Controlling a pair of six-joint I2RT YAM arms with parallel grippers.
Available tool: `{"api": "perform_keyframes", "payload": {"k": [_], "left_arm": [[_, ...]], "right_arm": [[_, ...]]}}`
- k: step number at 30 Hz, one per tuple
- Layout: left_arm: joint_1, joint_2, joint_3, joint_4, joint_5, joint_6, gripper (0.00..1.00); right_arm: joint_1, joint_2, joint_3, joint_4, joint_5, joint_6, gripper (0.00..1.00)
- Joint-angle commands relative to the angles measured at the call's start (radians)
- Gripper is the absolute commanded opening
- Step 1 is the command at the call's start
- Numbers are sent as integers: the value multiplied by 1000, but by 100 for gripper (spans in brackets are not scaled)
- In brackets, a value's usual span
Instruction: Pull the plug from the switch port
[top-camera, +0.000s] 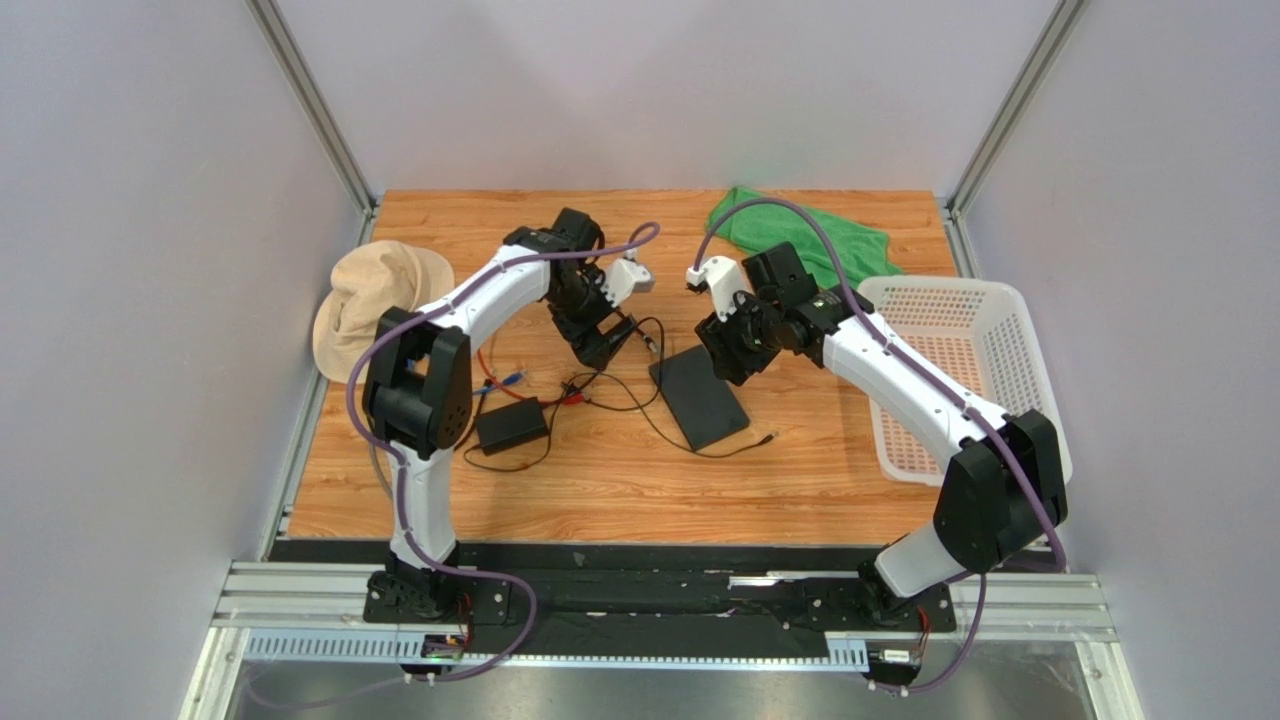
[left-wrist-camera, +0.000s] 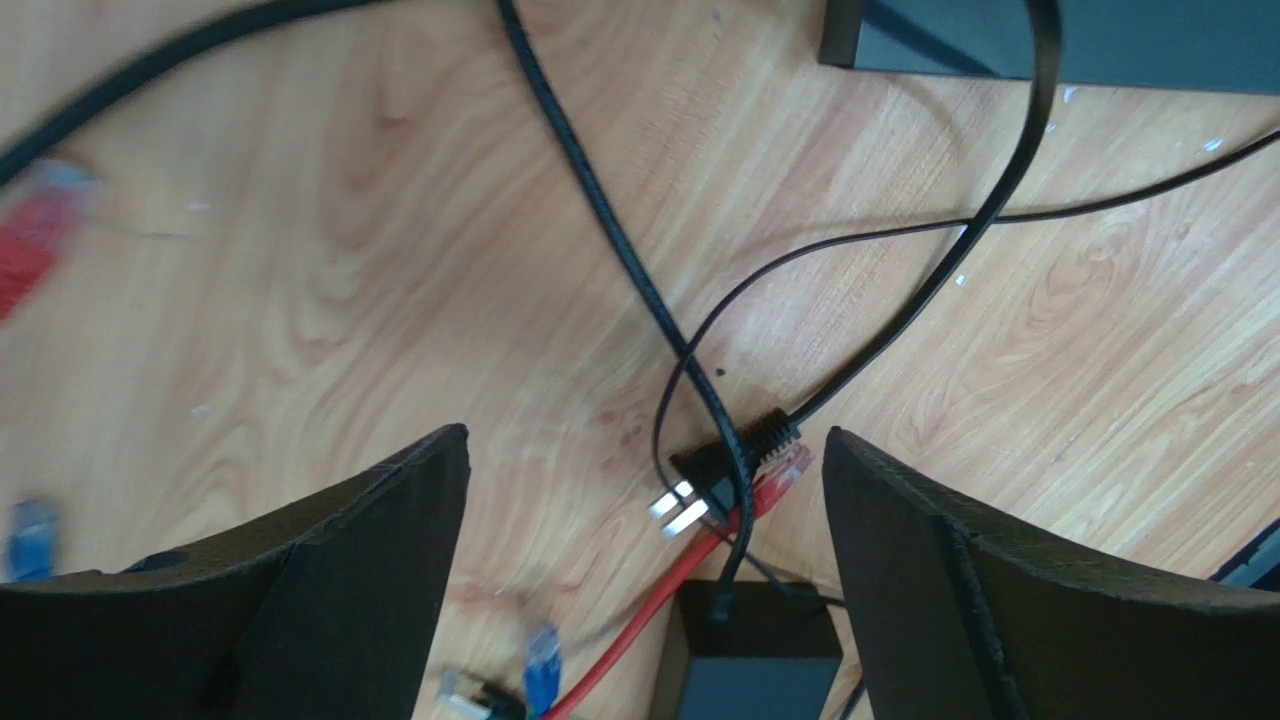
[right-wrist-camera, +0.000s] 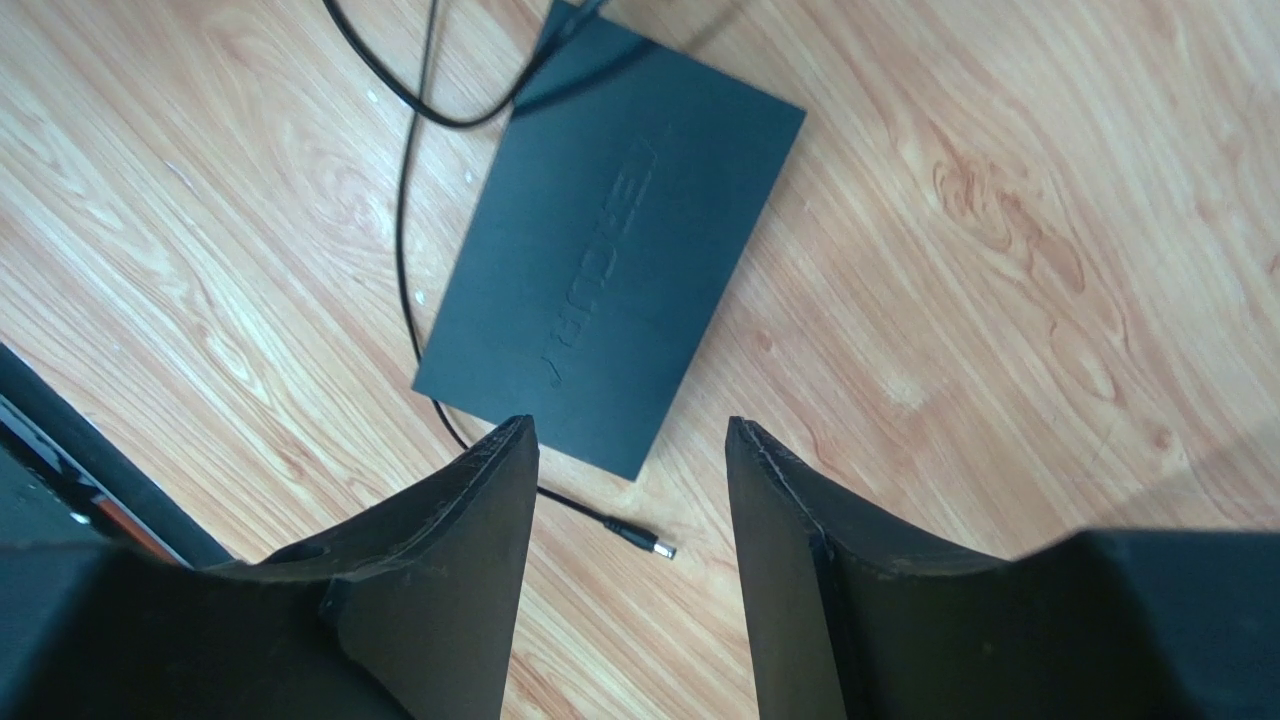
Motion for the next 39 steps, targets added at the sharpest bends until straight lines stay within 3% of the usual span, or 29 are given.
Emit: {"api": "perform_keyframes", "payload": {"k": [1,4,7,13,14,16,18,20,27,33,37,38,39], "left_arm": [[-11,27,-36,50,-12,1,96],[-20,47,-68,57,-41,-4,95],[-22,67,-100,57,-92,-19,89],[-20,24,-200,57,-92,-31,55],[-20,14,-232,55,-86,-21,40],[-19,-25,-279,34,-83,-5,28],[-10,-57,-303,-3,-98,13,7],[27,-83,-336,-21,-106,38,0],[271,-218,-350,-63,-208,208,0],[391,-146,-168,-48,-297,302,0],[391,-31,60,-107,-213,187,15],[386,-13,85,-112,-198,118,34],[380,21,107,-117,-181,87,45]], "right_arm": [[-23,-24,-33,-16,14,-31,54],[-26,-23,-42,-13,14,-33,54],[-28,-15,-45,-6,16,-34,54],[-31,5,-46,3,31,-38,54],[-34,8,-48,4,31,-38,54],[-34,9,-51,9,36,-39,54],[-34,11,-54,11,39,-39,54],[-35,12,-57,14,39,-39,54],[-35,20,-57,17,37,-28,54],[-35,38,-45,20,30,-11,54],[-35,48,-30,20,36,-1,53],[-35,49,-27,21,40,1,54],[-35,49,-22,24,54,4,54]]}}
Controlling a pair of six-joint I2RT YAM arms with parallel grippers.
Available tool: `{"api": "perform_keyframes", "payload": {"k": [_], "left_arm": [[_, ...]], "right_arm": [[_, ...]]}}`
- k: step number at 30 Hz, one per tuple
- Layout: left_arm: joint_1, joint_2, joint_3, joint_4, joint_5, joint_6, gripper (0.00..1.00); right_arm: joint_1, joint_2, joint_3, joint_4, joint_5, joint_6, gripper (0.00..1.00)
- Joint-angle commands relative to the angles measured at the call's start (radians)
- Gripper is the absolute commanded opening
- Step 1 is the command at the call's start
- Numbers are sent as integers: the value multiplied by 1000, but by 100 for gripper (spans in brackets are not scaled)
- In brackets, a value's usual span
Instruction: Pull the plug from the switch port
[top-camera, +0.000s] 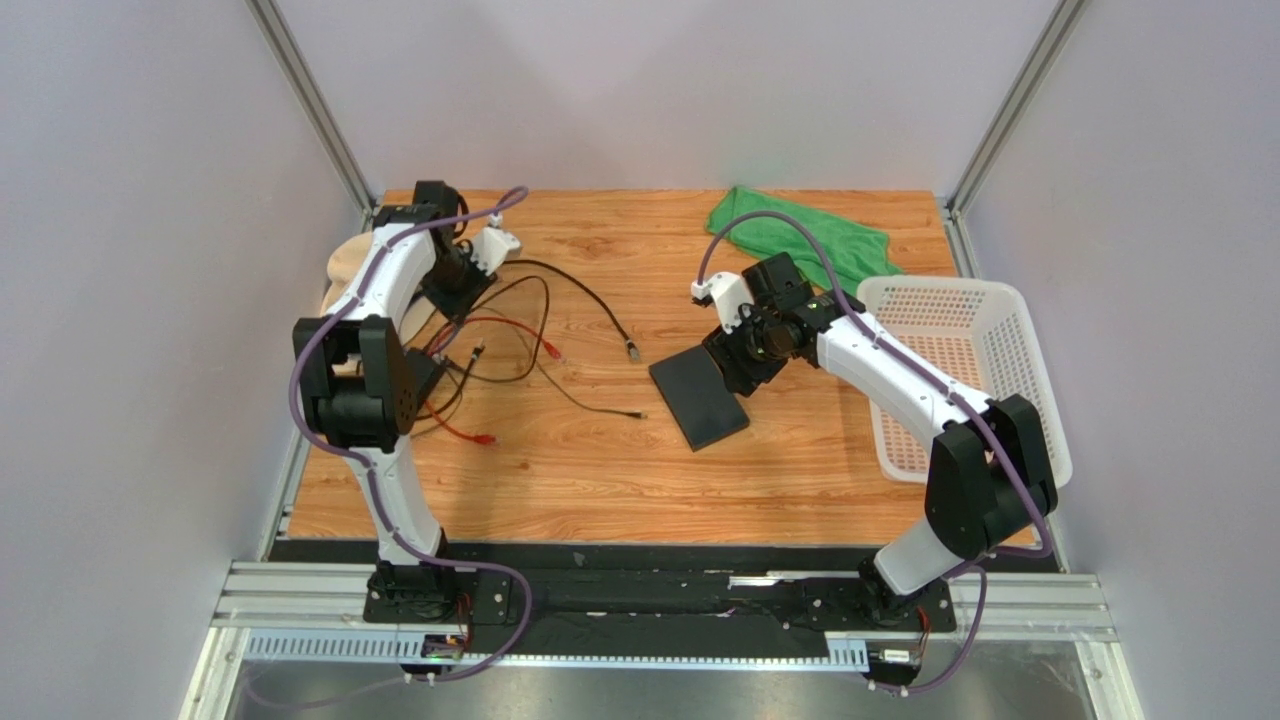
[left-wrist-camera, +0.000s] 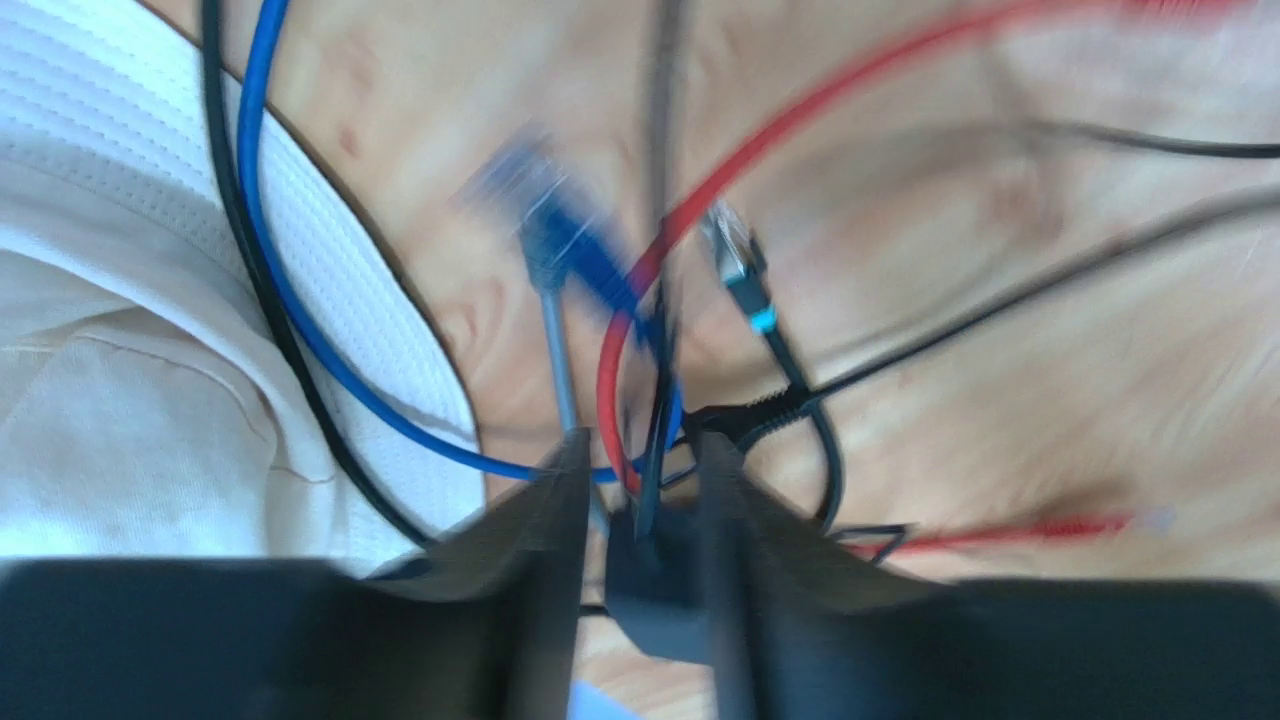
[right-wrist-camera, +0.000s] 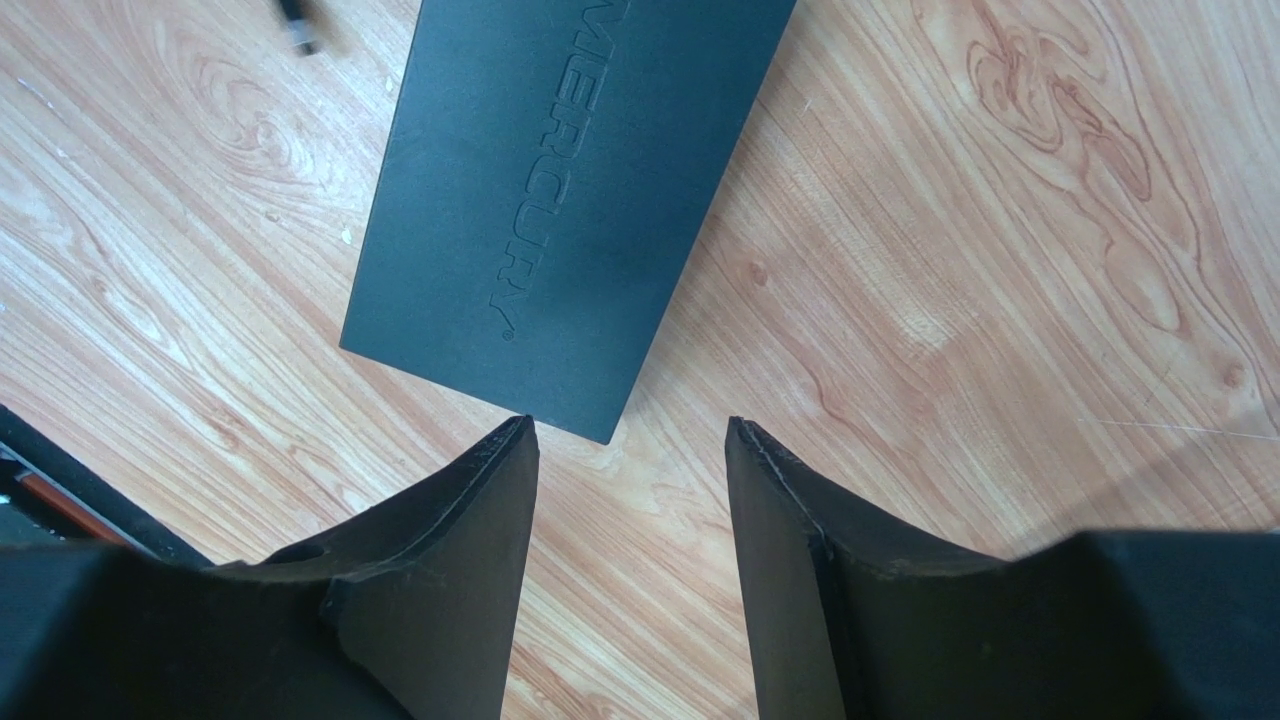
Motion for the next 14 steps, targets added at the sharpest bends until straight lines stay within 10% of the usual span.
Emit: {"api": "perform_keyframes", "payload": {"k": [1,2,7,14], "left_arm": [[-26,94,159,-32,76,-146,65],[-40,99,171,-40,87,-185,92],[-75,13,194,-31,251,-291,93],[-137,-113,142,31,394,-419,95]], "right_arm": [[-3,-1,38,41,36,34,58],[-4,-3,41,49,59,53,62],[-4,-38,50,129,297,119,94],[-4,-34,61,170,409,206,100]]}}
